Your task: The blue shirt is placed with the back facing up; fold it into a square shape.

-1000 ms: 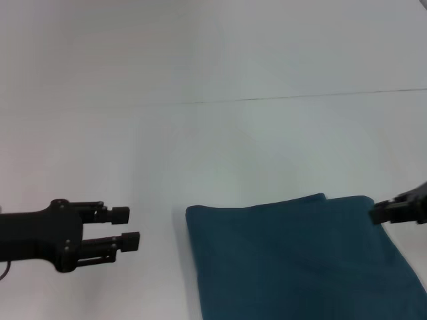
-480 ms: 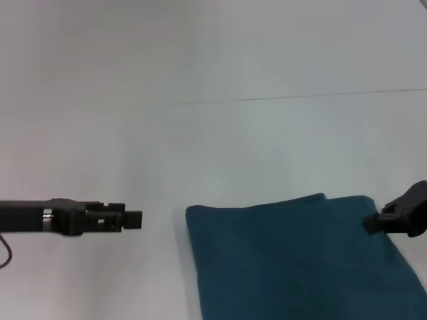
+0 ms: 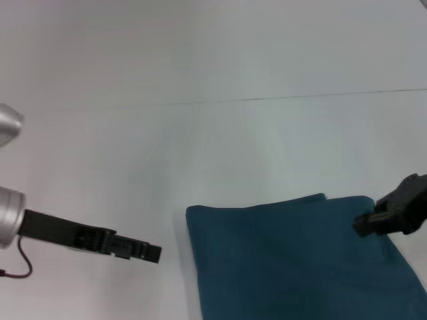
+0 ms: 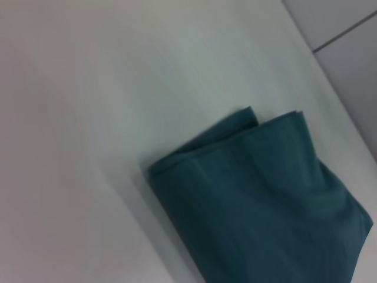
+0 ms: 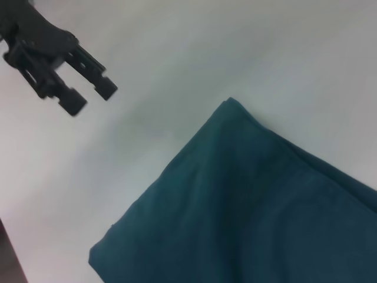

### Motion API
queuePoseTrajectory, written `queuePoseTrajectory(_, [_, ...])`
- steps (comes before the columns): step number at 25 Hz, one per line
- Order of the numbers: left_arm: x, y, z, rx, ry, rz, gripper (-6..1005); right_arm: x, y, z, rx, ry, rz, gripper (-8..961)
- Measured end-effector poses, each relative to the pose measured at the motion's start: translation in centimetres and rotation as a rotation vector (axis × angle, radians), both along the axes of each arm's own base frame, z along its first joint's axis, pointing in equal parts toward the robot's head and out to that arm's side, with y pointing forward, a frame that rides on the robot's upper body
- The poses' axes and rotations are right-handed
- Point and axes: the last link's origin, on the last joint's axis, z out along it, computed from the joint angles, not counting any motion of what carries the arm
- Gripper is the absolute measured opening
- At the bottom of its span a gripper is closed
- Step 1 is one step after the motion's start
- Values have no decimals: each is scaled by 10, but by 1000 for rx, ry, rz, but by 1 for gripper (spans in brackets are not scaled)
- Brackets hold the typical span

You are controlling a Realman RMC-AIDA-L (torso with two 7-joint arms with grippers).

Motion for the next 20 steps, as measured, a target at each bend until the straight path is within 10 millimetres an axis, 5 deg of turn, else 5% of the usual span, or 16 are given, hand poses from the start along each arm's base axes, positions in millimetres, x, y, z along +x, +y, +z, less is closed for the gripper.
queuePoseTrajectory(3, [2,1,-7,-21,2,27,889,-8,4,-2,-7,-18,-28,60])
queuePoseTrajectory(20, [20,30,-48,41,23,151,874,-21,7,-1,8,-69,-9,770])
